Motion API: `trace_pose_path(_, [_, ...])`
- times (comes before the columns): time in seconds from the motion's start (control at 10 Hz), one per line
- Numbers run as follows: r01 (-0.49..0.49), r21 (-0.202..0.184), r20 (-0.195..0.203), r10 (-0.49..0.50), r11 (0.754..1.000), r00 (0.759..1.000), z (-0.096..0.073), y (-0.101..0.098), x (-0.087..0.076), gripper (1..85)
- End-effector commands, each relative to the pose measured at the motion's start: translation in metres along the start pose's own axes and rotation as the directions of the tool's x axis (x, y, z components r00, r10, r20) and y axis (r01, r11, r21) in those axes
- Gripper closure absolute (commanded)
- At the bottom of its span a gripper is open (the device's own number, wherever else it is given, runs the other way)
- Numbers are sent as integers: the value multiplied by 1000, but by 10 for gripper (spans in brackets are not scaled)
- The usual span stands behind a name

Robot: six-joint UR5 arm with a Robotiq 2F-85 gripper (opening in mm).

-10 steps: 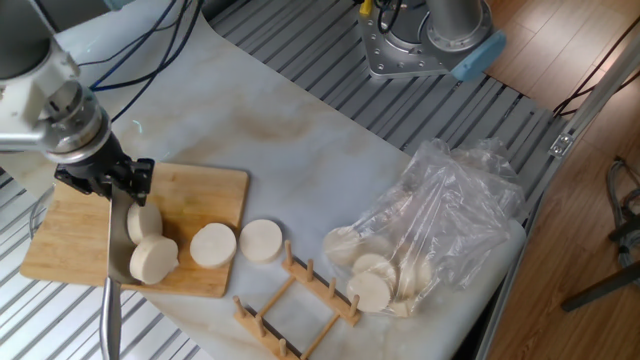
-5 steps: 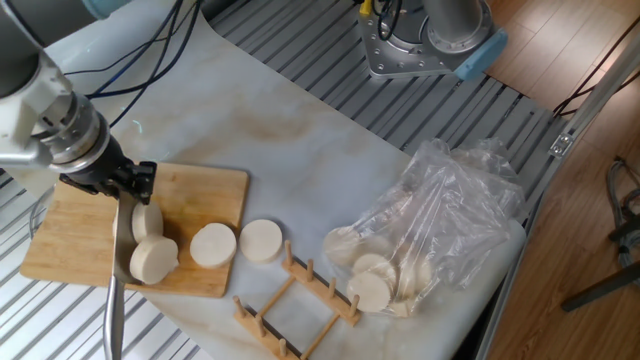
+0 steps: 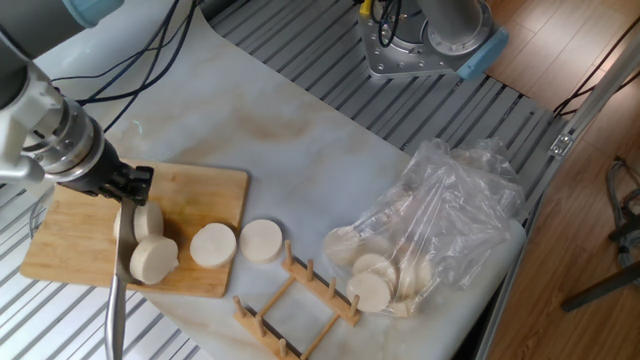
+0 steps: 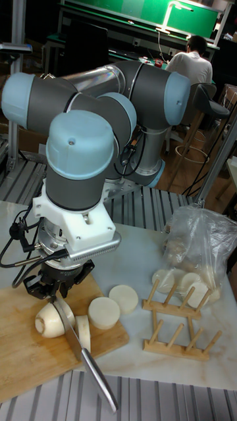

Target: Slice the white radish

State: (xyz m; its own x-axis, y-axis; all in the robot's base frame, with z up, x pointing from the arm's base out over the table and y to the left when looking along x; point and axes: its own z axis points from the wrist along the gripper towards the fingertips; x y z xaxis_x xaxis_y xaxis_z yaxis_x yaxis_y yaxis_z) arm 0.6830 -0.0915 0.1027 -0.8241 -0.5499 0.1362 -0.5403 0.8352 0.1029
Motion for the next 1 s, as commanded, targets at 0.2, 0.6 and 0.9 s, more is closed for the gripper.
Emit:
trace_pose_path(0.2, [-1,3,-14,1,1000,1000,3,0,9,633])
trace_pose_path(0.6, [0,36,-22,1,999,1000,9,-7,22,840])
trace_pose_path(0.9, [10,27,10,-11,1000,1000,10,-1,16,843])
